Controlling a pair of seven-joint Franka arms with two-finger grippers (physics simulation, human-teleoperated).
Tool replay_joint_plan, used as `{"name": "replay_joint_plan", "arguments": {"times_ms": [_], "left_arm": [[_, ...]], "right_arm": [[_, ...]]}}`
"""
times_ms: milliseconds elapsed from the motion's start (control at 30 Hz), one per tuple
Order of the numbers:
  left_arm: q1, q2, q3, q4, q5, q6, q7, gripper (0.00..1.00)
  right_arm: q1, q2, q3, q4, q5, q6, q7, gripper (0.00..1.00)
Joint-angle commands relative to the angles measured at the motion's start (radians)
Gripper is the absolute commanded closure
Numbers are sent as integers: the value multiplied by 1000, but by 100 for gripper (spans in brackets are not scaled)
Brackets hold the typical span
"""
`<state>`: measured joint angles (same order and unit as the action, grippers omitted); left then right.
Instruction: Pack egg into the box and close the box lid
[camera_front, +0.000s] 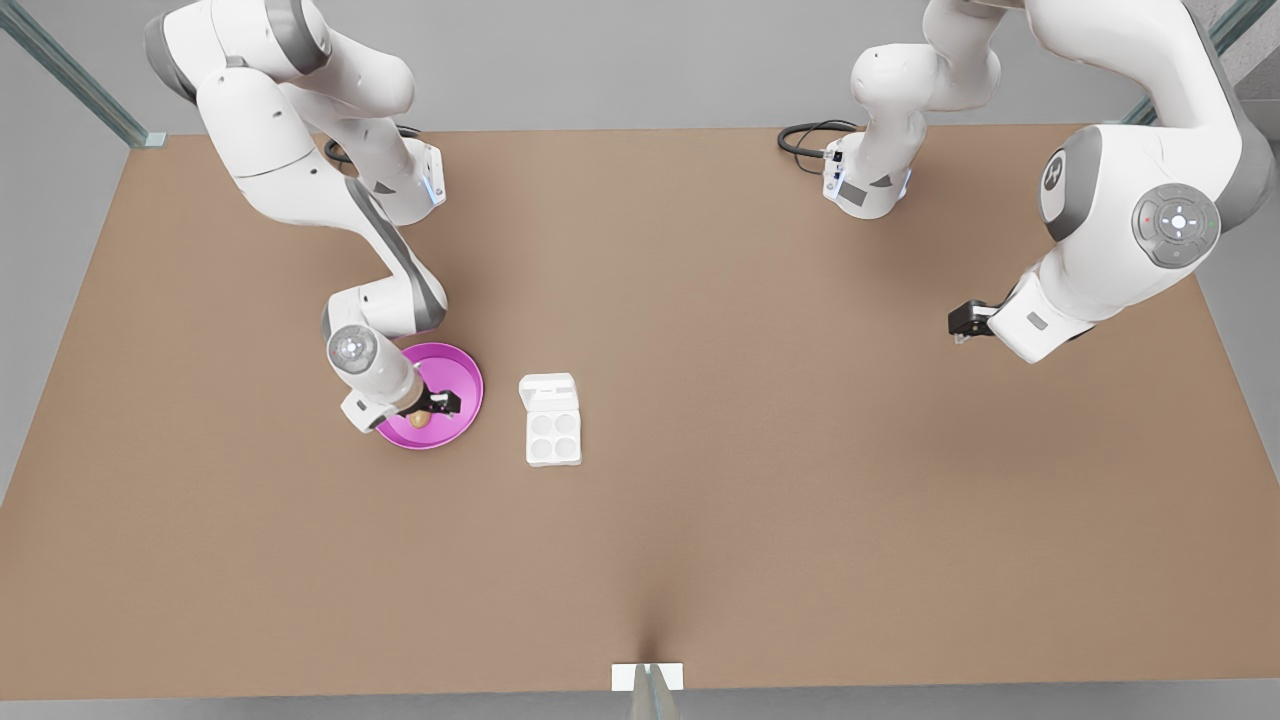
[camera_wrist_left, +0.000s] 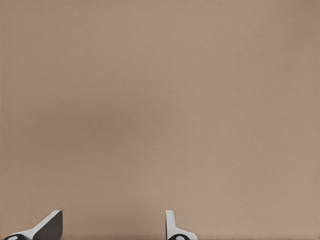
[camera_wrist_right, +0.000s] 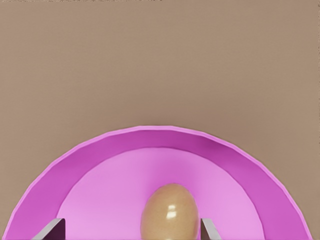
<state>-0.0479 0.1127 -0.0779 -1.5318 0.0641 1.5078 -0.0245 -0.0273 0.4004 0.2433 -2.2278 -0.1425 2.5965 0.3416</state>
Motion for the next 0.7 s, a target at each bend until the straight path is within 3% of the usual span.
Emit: {"name": "replay_joint_plan", "arguments": {"times_ms": [0,667], "left_arm": [[0,-1,0,1,0,-1,0,0],[0,15,0,-1,0,-1,0,0]], "right_arm": [[-3,0,1,0,1,14,30,0],[-29,58,-1,20,-2,50,25,0]]}}
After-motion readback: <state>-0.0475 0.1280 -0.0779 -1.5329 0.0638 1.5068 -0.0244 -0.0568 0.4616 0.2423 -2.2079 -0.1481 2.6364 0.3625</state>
